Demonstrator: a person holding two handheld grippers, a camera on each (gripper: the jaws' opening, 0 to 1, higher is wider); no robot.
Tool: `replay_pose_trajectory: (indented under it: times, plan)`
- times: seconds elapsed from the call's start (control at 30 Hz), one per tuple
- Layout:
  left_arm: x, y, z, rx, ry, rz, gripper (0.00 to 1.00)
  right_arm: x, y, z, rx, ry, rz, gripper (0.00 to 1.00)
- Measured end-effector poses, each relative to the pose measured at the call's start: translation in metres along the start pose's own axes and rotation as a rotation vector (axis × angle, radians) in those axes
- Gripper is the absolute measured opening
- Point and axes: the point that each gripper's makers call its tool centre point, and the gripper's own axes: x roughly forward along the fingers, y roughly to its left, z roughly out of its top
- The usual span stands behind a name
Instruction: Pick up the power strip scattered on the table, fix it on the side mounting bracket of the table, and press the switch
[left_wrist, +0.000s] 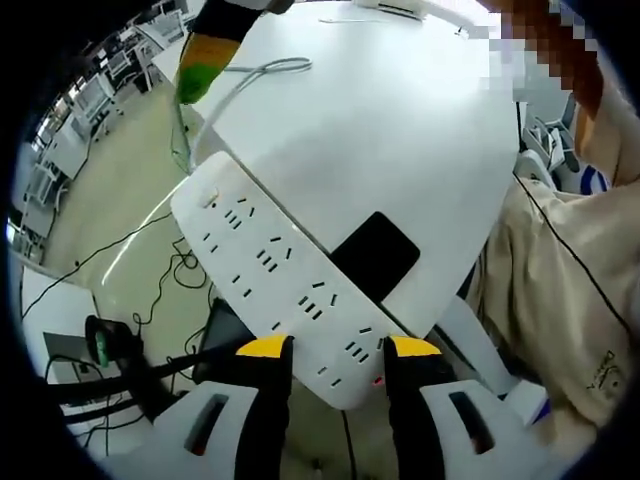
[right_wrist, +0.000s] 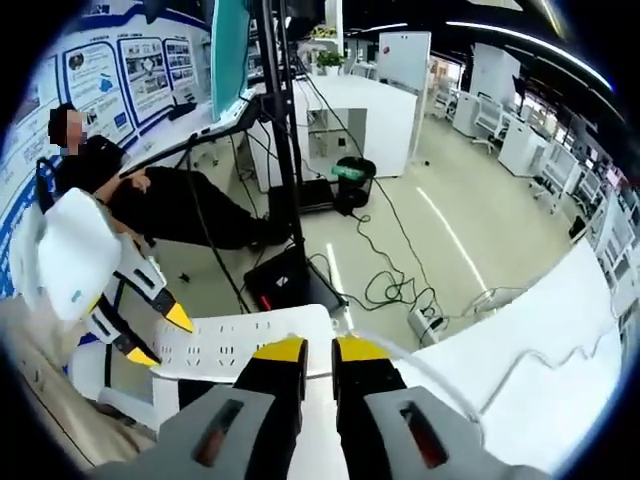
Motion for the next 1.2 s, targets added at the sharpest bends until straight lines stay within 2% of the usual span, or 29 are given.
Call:
replay_pose_trajectory:
  times: [0.17,0.33,0.57,0.97,1.2]
  plan:
    - [0.000,0.000,0.000,-0.001,-0.015,0.000,0.41,-0.010,-0.001,-0.002,-0.009,-0.030,-0.003,0.14]
    - [-0.001,0.004,0.002,0.006,-0.018,-0.003,0.42,-0.033,-0.006,-0.004,-0.011,-0.095,-0.016,0.17]
    - [-0.001,0.008,0.002,-0.004,-0.034,-0.001,0.42,-0.061,-0.005,-0.016,-0.013,-0.158,-0.018,0.18]
    - [-0.002,0.010,0.002,-0.020,-0.105,0.003,0.42,-0.127,-0.011,-0.050,-0.016,-0.284,-0.053,0.22]
    - [-0.004,0.010,0.000,-0.043,-0.132,0.013,0.43,-0.165,-0.021,-0.073,-0.004,-0.351,-0.092,0.24]
